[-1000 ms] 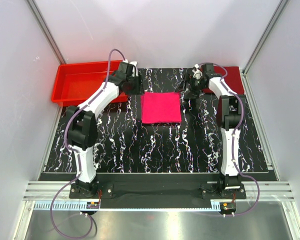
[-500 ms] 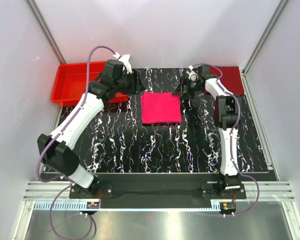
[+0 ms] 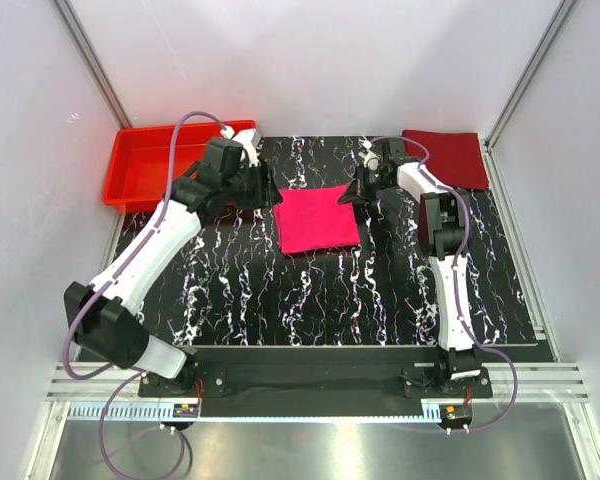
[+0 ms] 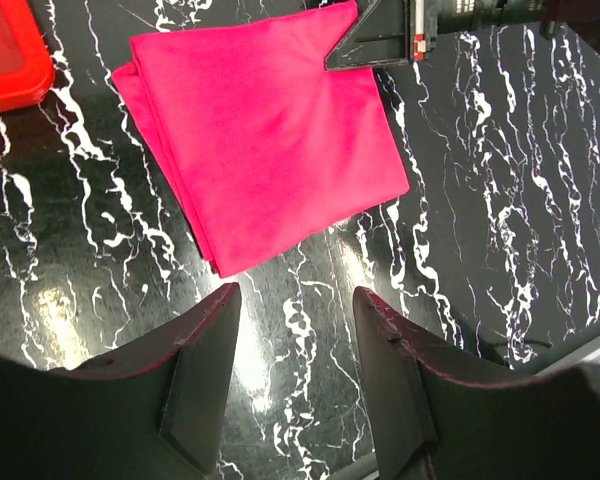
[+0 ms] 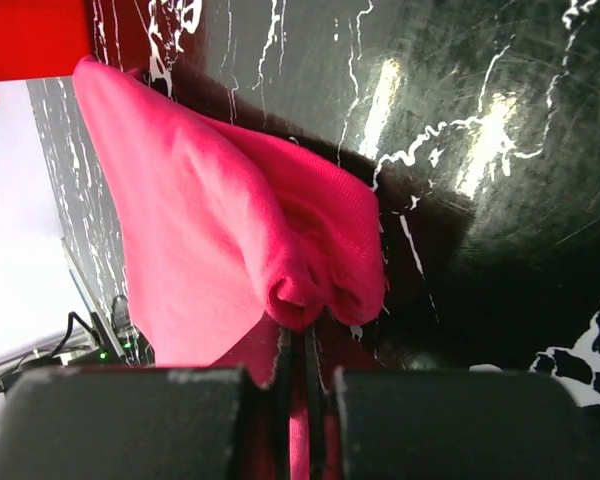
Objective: Fold and stack the t-shirts
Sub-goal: Neatly place the folded tshirt to the corner
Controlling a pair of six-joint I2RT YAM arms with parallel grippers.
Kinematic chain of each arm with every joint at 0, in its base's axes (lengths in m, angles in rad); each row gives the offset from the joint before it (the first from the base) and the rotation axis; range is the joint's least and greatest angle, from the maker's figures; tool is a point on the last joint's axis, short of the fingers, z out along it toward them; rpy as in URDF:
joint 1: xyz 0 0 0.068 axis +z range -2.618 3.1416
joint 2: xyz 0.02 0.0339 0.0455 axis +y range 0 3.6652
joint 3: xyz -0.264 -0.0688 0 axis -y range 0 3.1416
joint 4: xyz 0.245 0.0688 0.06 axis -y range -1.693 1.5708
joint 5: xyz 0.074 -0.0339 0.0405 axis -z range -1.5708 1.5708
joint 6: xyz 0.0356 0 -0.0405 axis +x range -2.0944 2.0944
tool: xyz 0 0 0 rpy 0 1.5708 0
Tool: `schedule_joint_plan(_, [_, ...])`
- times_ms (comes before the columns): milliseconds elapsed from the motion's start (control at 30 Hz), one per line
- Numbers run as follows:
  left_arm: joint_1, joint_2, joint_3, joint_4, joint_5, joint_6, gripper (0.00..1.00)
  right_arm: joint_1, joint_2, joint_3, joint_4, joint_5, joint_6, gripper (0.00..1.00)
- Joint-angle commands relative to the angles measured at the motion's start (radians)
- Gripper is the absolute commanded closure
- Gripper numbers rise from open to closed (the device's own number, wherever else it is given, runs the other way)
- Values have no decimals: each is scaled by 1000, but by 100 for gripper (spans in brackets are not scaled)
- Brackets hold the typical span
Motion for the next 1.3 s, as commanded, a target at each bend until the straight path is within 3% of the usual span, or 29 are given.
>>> schedule_joint_plan(0, [2,-81,-30,20,-3,-17,47,6,-64,20,-16,49,-29,100])
schedule_joint_plan(133, [2,-127,-82,28,-6,-26,47,6,-139,46,-143,129,-97,100])
schedule_joint_plan(333, [2,-193,-171,39,8,-22,48,5,-155,236,-404,327,-268,100])
schedule_joint_plan(533, [2,-188,-240,49,74,-3,49,2,-158,406,-532,540,-393,100])
schedule_joint_plan(967, [2,-121,-332,106,144,41,49,-55,-256,448,-431,941,-692,100])
schedule_joint_plan(1267, [2,-61,-338,125,164,26,50,-119,-238,518,-267,974,-767,100])
